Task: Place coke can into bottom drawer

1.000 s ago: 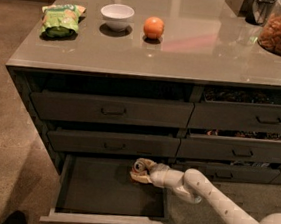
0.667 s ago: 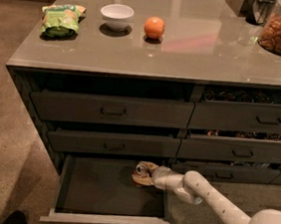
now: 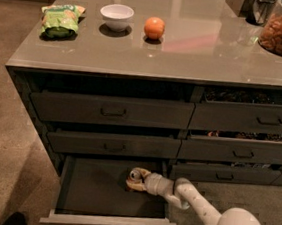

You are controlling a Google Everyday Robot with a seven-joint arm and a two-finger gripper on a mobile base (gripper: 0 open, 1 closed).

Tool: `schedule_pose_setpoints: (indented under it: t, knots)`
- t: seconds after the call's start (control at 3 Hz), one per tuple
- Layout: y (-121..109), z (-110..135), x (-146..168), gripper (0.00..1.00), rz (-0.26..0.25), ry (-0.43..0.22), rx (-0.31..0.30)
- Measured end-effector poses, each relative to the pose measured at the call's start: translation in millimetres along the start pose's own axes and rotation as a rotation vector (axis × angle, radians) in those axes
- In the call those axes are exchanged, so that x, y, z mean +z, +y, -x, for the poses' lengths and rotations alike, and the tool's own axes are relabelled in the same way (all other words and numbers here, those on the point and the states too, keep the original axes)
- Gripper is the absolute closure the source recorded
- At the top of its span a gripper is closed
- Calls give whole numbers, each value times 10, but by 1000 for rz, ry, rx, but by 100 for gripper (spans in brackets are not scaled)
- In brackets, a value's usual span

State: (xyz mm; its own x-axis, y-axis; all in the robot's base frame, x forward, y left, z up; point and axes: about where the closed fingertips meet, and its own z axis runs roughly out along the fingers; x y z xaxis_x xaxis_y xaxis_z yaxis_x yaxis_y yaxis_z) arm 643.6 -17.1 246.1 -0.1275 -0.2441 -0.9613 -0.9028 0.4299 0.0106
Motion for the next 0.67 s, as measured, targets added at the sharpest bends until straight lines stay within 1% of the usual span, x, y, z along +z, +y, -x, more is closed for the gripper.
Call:
schedule_pose_setpoints:
  t: [0.33,0.67]
  knots:
    - [1,-268,158,100,3,-1,15]
    - [-19,-414,187,81,-18,-6,25]
